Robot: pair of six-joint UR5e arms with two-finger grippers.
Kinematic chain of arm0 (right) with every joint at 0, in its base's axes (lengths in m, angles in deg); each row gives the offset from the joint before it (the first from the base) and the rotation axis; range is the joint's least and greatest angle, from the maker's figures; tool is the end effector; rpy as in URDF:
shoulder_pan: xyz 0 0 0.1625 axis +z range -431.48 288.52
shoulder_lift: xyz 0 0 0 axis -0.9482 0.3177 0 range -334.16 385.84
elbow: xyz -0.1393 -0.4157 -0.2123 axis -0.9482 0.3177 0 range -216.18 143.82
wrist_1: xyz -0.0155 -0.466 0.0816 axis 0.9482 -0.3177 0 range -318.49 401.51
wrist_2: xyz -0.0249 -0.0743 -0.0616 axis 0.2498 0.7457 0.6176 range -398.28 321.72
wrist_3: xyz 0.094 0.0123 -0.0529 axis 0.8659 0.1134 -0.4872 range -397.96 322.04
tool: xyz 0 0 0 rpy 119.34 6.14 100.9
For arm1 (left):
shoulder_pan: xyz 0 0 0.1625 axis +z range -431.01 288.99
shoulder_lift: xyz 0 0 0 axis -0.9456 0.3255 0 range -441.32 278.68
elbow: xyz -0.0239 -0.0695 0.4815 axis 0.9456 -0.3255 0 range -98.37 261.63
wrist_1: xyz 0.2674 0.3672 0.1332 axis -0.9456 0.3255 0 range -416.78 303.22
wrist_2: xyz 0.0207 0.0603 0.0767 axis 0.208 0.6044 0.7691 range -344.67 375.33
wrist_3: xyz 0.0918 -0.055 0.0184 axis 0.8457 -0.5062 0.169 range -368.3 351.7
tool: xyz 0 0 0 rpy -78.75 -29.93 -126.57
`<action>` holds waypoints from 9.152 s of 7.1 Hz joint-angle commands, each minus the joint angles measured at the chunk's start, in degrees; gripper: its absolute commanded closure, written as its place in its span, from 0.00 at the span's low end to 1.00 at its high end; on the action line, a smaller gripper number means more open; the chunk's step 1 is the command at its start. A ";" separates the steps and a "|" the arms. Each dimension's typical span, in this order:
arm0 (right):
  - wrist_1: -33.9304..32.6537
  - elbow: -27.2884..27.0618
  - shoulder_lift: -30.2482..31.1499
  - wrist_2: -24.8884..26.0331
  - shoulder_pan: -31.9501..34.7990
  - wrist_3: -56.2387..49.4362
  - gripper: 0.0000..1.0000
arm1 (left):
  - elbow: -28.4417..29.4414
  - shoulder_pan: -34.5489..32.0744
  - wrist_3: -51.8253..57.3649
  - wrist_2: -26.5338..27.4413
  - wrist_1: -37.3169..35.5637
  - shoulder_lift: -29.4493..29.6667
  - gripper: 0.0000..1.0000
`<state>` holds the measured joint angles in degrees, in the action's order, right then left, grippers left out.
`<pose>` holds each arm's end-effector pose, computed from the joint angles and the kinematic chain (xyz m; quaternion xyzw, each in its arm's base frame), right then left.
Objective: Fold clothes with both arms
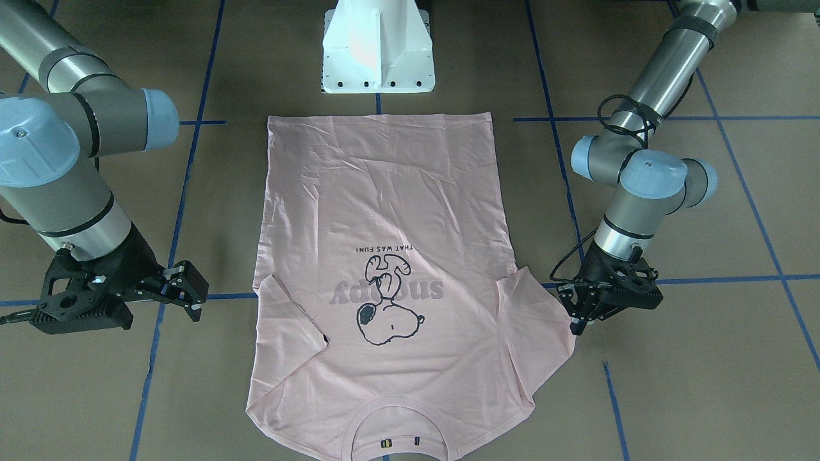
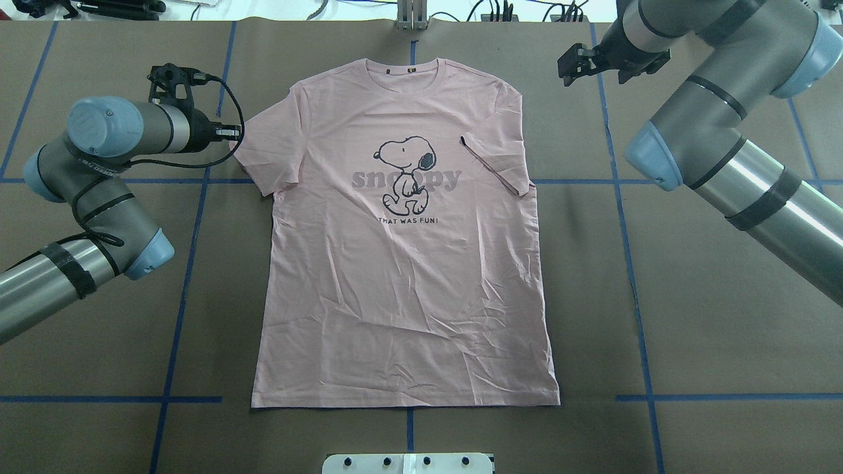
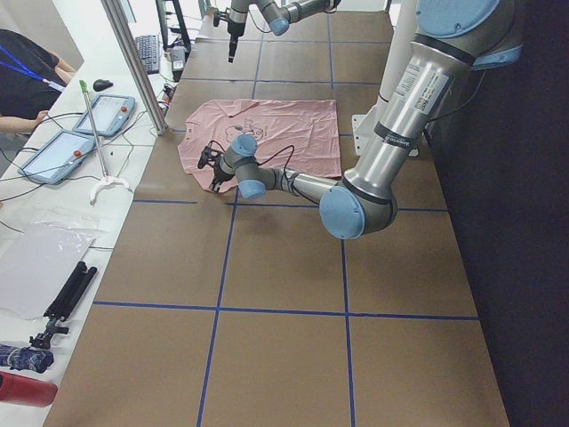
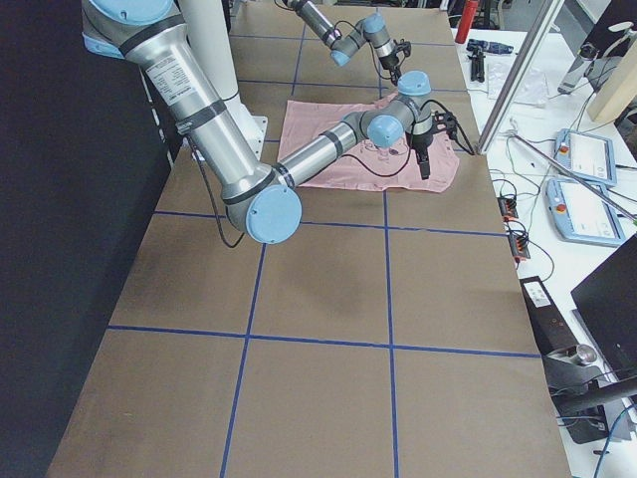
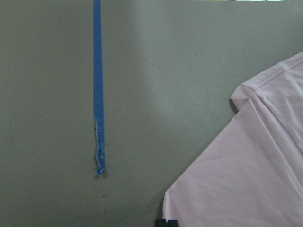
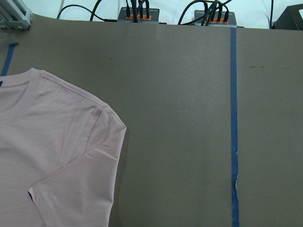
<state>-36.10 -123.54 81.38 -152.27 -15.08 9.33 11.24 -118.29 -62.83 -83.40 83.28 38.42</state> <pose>-0.3697 -0.7175 0.3263 0.1552 -0.3853 0.0303 0.9091 0.4783 -0.6901 0.4724 0.2811 0.4187 -0.0508 0.8620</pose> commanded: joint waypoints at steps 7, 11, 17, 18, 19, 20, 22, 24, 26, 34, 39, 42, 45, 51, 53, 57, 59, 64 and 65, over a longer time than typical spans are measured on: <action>0.00 0.53 0.00 0.00 -0.32 0.00 0.00 | 1.39 4.03 -6.09 0.64 -29.94 20.18 1.00; 0.00 0.44 0.00 0.00 -0.50 0.09 0.00 | 2.98 6.50 -8.60 5.39 -29.85 21.06 0.01; -0.79 -9.19 2.89 1.48 -7.67 17.87 0.00 | -25.63 6.41 1.26 -4.34 -29.94 4.22 0.00; -1.14 -14.71 5.95 6.19 -13.01 24.72 0.00 | -29.24 6.50 1.09 -6.28 -29.33 1.66 0.00; -1.40 -20.51 9.81 10.50 -18.02 30.35 0.00 | -33.11 6.85 0.65 -6.30 -29.23 -0.97 0.00; -1.58 -26.57 14.98 14.46 -23.64 35.28 0.00 | -36.62 8.42 0.21 -6.30 -29.15 -4.30 0.00; -1.32 -36.69 26.40 23.52 -36.30 43.82 0.05 | -43.57 14.36 -4.93 -4.82 -29.23 -10.54 0.00; -0.09 -38.67 30.93 33.18 -46.51 51.66 0.14 | -44.31 22.81 -13.54 0.63 -29.15 -13.81 0.11; 3.15 -38.94 31.37 37.51 -50.93 54.05 0.14 | -44.57 30.98 -20.94 7.38 -19.11 -22.39 0.18; 3.17 -38.94 31.47 37.97 -51.12 53.96 0.11 | -44.66 39.71 -27.11 11.10 -16.05 -28.16 0.39; 3.17 -38.94 31.47 37.97 -51.12 53.96 0.11 | -46.93 39.81 -27.12 11.01 -17.72 -30.25 0.40; 3.17 -38.76 31.47 37.97 -51.21 53.88 0.11 | -45.72 40.51 -27.21 11.01 -17.81 -29.92 0.48; 3.17 -38.76 31.55 37.97 -51.12 53.88 0.11 | -45.71 40.69 -27.21 11.01 -17.72 -29.65 0.64; 3.08 -38.59 31.64 37.97 -51.21 53.88 0.10 | -45.80 40.69 -27.21 11.01 -17.72 -29.65 0.99; 2.64 -37.88 32.43 38.32 -52.35 55.53 0.24 | -46.33 40.69 -27.21 11.01 -17.72 -29.56 1.00; 1.76 -32.96 32.34 44.73 -58.67 60.72 0.30 | -46.68 40.69 -27.21 10.93 -17.72 -29.30 1.00; 1.67 -31.82 32.43 46.14 -59.65 60.82 0.33 | -46.77 40.69 -27.21 11.01 -17.63 -28.95 1.00; 1.76 -31.73 32.26 46.93 -59.74 62.91 1.00 | -46.86 40.86 -27.39 11.10 -17.63 -29.03 1.00; 1.76 -31.82 32.26 47.37 -59.74 62.93 1.00 | -46.86 41.04 -27.39 11.19 -17.63 -29.03 1.00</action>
<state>-34.36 -155.28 113.67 -105.48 -74.82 71.66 -35.62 -77.42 -90.15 -72.28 65.65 9.39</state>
